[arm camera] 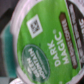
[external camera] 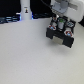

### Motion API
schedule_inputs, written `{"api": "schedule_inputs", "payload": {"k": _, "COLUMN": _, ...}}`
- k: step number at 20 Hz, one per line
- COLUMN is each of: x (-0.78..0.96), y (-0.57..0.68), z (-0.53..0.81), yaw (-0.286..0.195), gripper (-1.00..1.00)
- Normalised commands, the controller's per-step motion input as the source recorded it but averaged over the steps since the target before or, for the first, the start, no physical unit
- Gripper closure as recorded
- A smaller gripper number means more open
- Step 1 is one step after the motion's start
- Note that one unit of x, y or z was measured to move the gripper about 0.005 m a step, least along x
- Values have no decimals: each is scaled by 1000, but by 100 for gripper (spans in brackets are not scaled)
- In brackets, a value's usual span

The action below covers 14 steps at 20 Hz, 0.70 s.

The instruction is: Open the kcup holder, insert the kcup into the holder, and close the kcup holder

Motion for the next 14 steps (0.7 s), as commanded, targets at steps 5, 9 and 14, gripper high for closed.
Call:
{"api": "schedule_inputs", "payload": {"k": 5, "x": 100, "y": 91, "z": 157, "yaw": 47, "gripper": -100}}
{"api": "schedule_inputs", "payload": {"k": 9, "x": 228, "y": -83, "z": 566, "yaw": 51, "gripper": -100}}
{"api": "schedule_inputs", "payload": {"k": 14, "x": 294, "y": -261, "z": 660, "yaw": 57, "gripper": -100}}
